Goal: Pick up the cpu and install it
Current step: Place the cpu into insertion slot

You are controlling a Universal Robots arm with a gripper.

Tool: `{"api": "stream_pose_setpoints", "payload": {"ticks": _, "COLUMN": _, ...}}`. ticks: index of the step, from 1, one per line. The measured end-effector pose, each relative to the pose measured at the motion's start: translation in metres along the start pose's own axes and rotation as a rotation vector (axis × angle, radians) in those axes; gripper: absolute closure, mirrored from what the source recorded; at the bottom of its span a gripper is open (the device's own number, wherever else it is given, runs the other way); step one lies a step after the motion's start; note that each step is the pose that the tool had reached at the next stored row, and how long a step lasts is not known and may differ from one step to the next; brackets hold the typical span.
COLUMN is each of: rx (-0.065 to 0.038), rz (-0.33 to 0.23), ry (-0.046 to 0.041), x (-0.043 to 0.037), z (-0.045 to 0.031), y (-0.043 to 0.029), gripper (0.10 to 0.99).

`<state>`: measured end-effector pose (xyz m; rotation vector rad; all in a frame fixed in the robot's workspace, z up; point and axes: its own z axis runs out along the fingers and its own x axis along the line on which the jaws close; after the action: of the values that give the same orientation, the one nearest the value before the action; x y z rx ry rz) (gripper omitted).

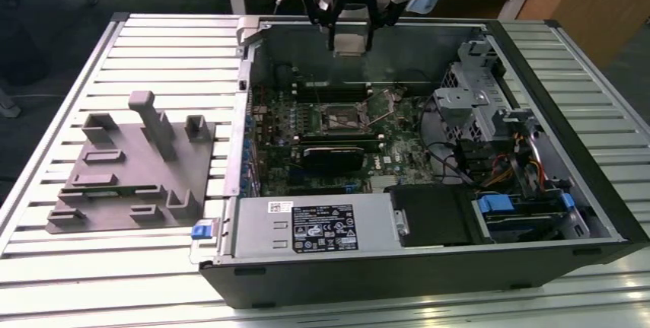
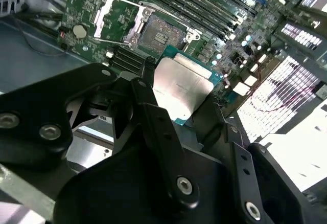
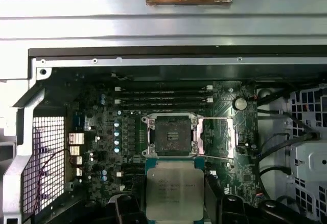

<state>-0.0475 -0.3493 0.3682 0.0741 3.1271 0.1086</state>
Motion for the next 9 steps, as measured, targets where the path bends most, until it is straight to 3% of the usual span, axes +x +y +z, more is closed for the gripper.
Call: {"api": "stream_pose_setpoints", "payload": {"ticks": 9, "rx": 0.002, "rz": 0.161, "ry": -0.0113, "x": 0.0001, "z": 0.0015, "y": -0.0001, "gripper": 0.541}}
